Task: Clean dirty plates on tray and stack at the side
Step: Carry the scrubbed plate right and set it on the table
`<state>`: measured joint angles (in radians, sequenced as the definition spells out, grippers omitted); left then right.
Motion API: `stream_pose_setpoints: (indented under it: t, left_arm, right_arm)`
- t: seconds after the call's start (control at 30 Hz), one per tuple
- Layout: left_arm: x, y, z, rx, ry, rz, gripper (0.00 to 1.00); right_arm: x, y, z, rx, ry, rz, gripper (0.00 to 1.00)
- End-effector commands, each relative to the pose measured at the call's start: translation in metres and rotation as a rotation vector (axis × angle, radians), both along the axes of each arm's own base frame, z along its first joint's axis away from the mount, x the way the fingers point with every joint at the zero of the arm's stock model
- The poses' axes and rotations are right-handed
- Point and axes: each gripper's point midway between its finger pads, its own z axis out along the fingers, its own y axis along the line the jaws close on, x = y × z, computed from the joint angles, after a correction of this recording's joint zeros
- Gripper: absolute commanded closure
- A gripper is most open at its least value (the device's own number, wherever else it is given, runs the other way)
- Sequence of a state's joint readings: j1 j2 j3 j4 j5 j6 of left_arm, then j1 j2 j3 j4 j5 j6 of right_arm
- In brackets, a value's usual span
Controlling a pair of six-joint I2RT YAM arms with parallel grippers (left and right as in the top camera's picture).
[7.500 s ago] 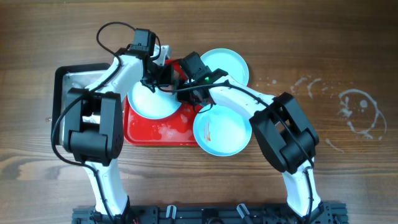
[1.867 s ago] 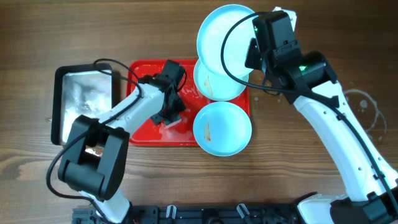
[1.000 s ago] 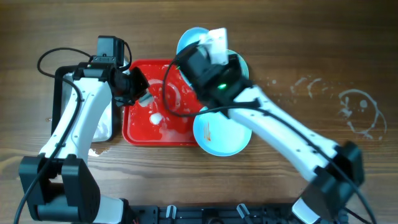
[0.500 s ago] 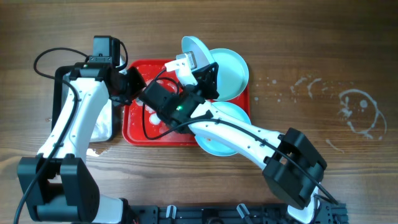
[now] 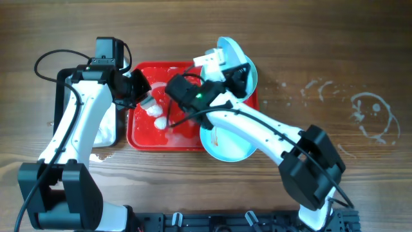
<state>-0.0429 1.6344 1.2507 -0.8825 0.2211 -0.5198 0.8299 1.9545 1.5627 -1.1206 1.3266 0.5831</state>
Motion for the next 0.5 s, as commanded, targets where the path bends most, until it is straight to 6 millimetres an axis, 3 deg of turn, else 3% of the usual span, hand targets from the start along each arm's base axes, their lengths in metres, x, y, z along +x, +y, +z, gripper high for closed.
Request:
stream_pose_setpoints:
  t: [0.0, 0.1, 0.17, 0.23, 0.33, 0.4, 0.47]
  left_arm:
    - [0.003, 0.004, 0.003, 0.013, -0.015, -0.007, 0.96]
    - [0.003, 0.004, 0.003, 0.013, -0.015, -0.005, 0.96]
    - [0.003, 0.004, 0.003, 0.013, -0.015, -0.005, 0.96]
    - [0.003, 0.004, 0.003, 0.012, -0.015, -0.005, 0.96]
    - [0.003, 0.004, 0.003, 0.012, -0.015, -0.006, 0.96]
    - [0.003, 0.004, 0.003, 0.012, -0.015, -0.005, 0.96]
    - [0.003, 0.003, 0.003, 0.012, -0.015, -0.006, 0.96]
  right_arm:
    - [-0.019, -0.056, 0.026, 0.459, -0.123, -0.229, 0.96]
    - [-0.033, -0.109, 0.053, 0.632, -0.145, -0.359, 0.96]
    - [-0.035, -0.13, 0.062, 0.756, -0.095, -0.362, 0.96]
    - [-0.023, -0.132, 0.064, 0.89, 0.021, -0.243, 0.96]
    - [-0.004, -0.117, 0.056, 1.205, 0.236, 0.092, 0.96]
    - [-0.006, -0.107, 0.047, 1.29, 0.33, 0.248, 0.96]
    - [-0.01, -0.109, 0.034, 1.321, 0.366, 0.268, 0.96]
